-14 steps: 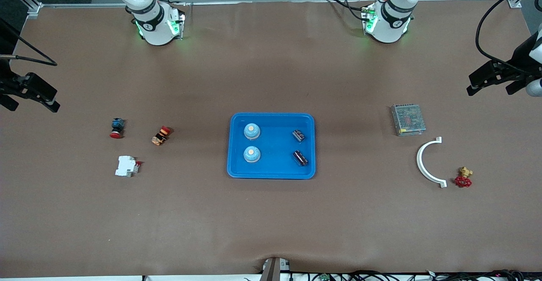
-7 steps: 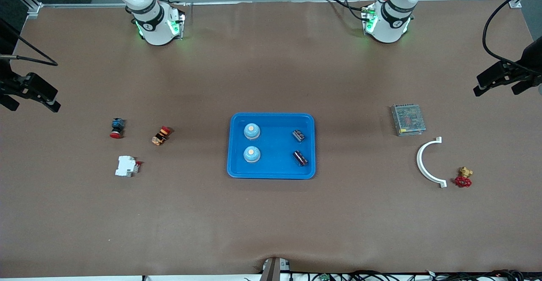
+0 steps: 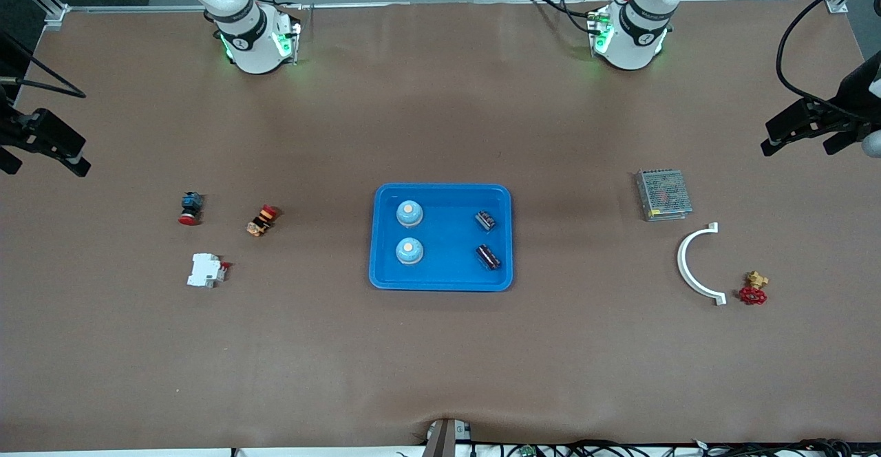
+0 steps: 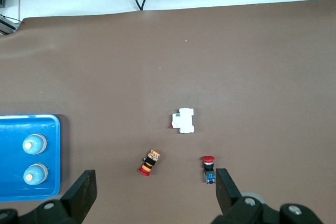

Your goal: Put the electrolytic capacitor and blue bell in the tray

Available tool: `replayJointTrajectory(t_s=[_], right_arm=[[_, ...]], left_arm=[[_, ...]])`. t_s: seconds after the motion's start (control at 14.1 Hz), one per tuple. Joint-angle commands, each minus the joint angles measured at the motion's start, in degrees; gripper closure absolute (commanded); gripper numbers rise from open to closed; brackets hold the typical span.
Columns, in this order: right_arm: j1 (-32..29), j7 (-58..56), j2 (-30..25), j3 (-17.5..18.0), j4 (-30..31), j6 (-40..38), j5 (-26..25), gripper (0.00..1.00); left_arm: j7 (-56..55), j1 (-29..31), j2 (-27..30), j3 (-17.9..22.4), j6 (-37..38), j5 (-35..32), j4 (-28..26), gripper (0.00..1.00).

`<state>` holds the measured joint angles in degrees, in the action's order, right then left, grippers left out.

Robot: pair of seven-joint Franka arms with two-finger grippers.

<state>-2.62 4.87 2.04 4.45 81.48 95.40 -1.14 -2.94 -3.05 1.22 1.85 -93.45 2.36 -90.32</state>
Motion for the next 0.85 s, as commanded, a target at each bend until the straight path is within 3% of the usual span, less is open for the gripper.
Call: replayJointTrajectory(t_s=[0.0, 0.78], right_arm=[[-0.2, 0.05, -0.72, 0.12, -0.01, -0.75, -0.44, 0.0], [-0.29, 0.31, -0.63, 0.12, 0.26, -2.15, -0.09, 0.0]], left_arm=[[0.65, 0.15, -0.17, 0.09, -0.25, 0.98, 0.32, 0.0], [0.56, 0.33, -0.43, 0.09, -0.25, 0.98, 0.32, 0.0]])
